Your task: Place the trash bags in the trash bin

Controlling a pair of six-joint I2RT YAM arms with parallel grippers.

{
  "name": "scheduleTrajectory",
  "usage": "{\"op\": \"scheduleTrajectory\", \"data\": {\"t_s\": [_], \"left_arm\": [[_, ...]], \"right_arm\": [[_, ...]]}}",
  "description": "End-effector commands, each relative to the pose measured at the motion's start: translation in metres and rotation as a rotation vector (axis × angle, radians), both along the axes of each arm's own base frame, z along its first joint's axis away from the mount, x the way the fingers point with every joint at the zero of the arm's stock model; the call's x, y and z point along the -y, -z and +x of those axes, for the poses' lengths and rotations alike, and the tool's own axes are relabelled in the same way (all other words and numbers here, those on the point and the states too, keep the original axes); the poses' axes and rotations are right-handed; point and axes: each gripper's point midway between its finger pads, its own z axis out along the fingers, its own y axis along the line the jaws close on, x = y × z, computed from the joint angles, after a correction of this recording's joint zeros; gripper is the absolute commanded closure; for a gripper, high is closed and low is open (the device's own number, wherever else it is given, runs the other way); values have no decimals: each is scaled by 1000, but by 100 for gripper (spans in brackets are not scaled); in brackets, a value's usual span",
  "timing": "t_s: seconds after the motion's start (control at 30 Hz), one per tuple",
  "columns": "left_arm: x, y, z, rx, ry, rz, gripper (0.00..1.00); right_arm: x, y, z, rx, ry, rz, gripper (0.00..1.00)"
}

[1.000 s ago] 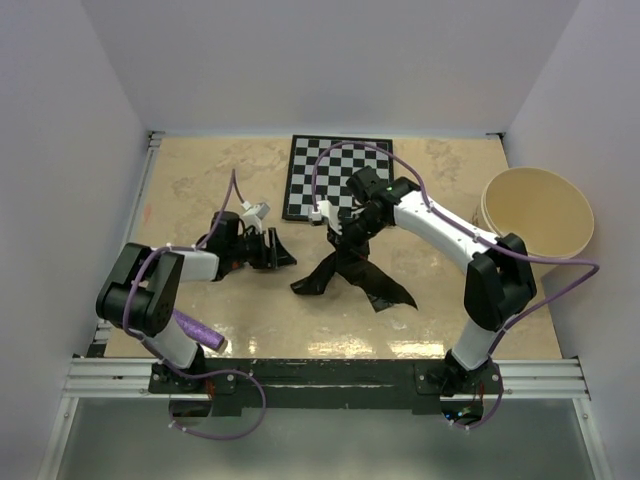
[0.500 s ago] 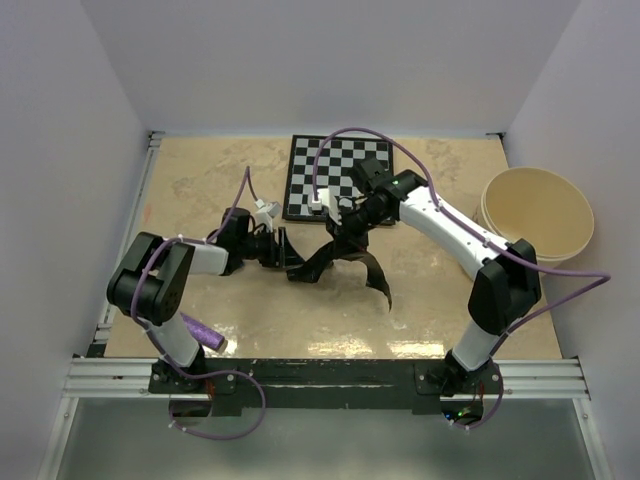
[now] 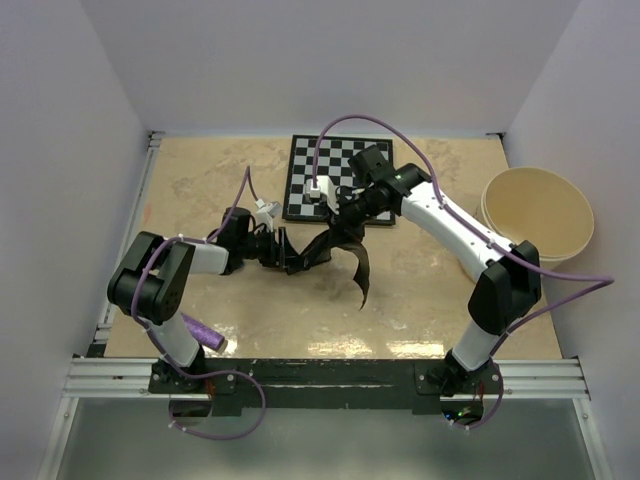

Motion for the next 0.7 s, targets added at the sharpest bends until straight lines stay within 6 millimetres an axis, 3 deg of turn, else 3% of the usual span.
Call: {"op": "scheduleTrajectory", "data": {"t_s": [0.0,0.4,0.67], "left_arm": [[-1,11,-2,-9,14,38,45],[-2,10,-2,-7,11,43,47],[-3,13,-3,-14,5,53,47]], "right_arm": [[-9,-31,10,63,14,69,100],[-13,-40,15,81,18,91,100],[-20,-59,20,109,18,136,100]]}}
